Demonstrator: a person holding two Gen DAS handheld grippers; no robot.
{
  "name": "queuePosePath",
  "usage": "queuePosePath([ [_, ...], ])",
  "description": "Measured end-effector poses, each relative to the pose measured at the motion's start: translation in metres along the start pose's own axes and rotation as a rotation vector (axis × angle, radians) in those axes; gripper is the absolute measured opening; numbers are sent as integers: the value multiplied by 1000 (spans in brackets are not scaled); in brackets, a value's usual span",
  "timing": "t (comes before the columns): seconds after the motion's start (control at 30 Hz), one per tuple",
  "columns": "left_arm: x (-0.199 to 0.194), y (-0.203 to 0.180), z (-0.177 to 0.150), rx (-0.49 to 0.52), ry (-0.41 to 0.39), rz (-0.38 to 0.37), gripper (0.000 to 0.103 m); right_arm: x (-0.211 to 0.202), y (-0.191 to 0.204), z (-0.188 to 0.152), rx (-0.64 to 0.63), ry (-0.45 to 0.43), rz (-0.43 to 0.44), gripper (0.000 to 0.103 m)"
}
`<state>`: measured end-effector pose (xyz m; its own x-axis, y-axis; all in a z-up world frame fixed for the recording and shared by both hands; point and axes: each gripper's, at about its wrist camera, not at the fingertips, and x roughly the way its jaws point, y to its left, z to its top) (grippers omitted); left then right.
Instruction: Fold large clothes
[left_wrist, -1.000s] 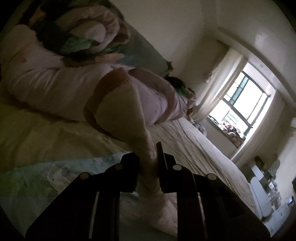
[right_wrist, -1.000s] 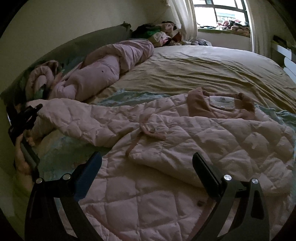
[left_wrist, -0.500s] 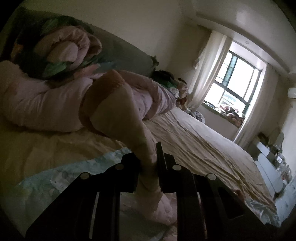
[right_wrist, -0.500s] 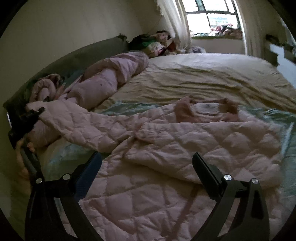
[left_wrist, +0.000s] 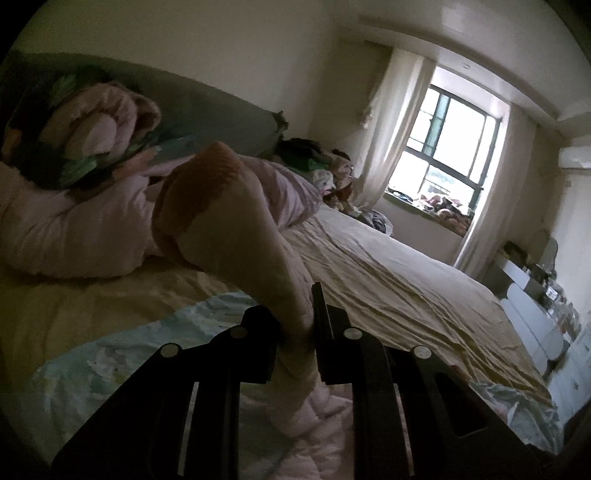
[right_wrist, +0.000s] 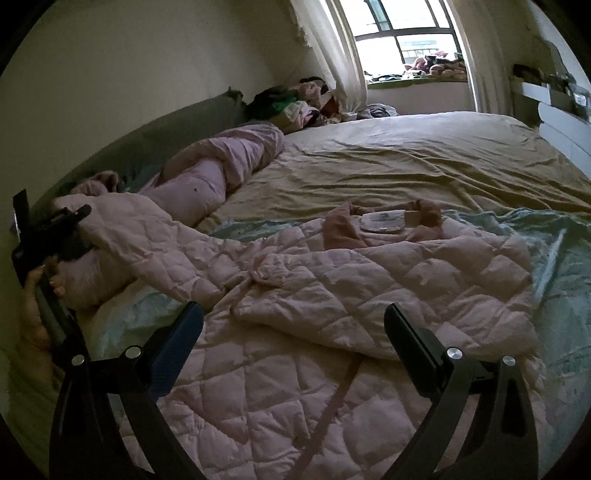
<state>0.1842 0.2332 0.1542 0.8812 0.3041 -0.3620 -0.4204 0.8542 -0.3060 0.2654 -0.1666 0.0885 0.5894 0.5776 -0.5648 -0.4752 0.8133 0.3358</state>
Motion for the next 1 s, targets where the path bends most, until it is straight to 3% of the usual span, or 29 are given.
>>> queuePosePath([
  [0.5,0,-107,-23,187,26,-92,9,-47,-62,-15,124,-59,-13,98],
  [1.0,11,-215,-82,400,95,-233,9,-83,-125,-40,262,-106,-70,98],
])
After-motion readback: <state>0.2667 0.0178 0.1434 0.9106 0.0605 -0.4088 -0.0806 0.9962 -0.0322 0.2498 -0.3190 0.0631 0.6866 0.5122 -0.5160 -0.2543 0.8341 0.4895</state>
